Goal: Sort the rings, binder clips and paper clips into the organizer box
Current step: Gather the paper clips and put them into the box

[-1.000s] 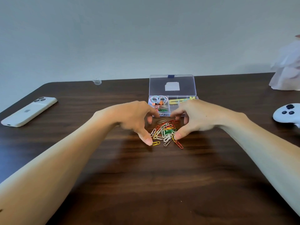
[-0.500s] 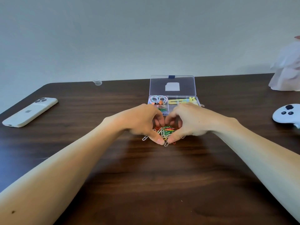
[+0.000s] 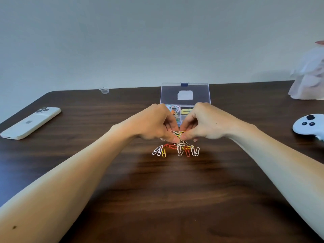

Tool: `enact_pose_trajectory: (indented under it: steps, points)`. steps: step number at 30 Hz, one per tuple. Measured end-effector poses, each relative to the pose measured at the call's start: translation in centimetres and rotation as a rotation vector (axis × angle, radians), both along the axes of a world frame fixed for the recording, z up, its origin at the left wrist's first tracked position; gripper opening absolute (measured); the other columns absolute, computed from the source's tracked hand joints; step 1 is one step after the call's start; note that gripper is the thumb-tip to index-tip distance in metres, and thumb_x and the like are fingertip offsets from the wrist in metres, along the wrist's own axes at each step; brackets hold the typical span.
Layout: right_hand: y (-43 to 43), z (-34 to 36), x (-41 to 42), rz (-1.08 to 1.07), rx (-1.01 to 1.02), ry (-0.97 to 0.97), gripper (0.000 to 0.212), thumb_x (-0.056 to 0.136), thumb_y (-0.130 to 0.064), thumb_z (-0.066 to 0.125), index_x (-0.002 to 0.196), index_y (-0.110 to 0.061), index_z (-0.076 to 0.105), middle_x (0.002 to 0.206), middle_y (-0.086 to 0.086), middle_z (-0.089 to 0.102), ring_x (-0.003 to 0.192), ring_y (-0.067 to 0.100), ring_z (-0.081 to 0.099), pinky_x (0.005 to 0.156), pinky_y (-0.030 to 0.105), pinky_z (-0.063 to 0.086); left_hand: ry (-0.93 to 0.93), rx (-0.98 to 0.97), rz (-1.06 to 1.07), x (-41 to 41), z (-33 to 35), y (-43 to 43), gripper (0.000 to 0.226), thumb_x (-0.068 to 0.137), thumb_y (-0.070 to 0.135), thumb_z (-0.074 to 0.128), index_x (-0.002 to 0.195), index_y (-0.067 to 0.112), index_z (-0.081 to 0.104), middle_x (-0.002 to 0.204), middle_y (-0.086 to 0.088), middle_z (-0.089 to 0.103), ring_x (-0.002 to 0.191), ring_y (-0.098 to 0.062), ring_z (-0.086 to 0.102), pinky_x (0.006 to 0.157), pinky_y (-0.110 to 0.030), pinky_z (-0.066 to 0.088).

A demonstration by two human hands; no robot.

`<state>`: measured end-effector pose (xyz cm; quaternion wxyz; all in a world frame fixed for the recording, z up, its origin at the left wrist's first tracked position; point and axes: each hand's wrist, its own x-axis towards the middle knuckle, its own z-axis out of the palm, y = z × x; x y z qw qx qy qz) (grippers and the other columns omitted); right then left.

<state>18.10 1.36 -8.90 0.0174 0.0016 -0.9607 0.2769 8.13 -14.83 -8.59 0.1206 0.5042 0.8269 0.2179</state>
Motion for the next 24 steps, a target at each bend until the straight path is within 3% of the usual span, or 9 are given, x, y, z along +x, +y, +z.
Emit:
enact_pose_trajectory:
  steps: [9, 14, 19, 24]
  points:
    - [1.0, 3.4, -3.8, -0.066, -0.001, 0.047, 0.012, 0.073, -0.022, 0.085, 0.08, -0.016, 0.079, 0.054, -0.007, 0.069, 0.05, 0.001, 0.063, 0.05, 0.012, 0.043, -0.013, 0.065, 0.079, -3.6, 2.8, 1.3, 0.021, 0.068, 0.026, 0.088, 0.083, 0.017, 0.076, 0.07, -0.002, 0.074, 0.064, -0.013, 0.069, 0.066, -0.023, 0.053]
    - [1.6, 1.8, -5.9, -0.09, 0.006, 0.033, 0.014, 0.074, -0.021, 0.084, 0.084, -0.012, 0.079, 0.065, 0.001, 0.074, 0.058, 0.007, 0.07, 0.064, 0.031, 0.057, 0.032, 0.051, 0.119, -5.5, 1.5, 2.2, 0.023, 0.067, 0.03, 0.088, 0.085, 0.02, 0.075, 0.063, 0.009, 0.068, 0.056, -0.002, 0.063, 0.055, -0.009, 0.043]
    - [1.5, 0.6, -6.6, -0.091, 0.015, 0.026, 0.019, 0.073, -0.021, 0.086, 0.088, -0.011, 0.079, 0.07, 0.0, 0.076, 0.063, 0.011, 0.073, 0.072, 0.026, 0.059, 0.06, 0.02, 0.114, -6.2, 0.5, 2.3, 0.031, 0.064, 0.032, 0.089, 0.091, 0.019, 0.078, 0.073, 0.004, 0.074, 0.067, -0.006, 0.068, 0.073, -0.023, 0.056]
    - [1.5, 0.7, -6.5, -0.093, 0.003, 0.026, 0.024, 0.069, -0.016, 0.089, 0.09, -0.012, 0.08, 0.074, -0.001, 0.077, 0.067, 0.01, 0.074, 0.07, 0.021, 0.06, -0.013, 0.028, 0.1, -6.2, 0.7, 2.1, 0.031, 0.062, 0.023, 0.091, 0.09, 0.017, 0.077, 0.076, 0.006, 0.077, 0.074, -0.004, 0.073, 0.082, -0.025, 0.058]
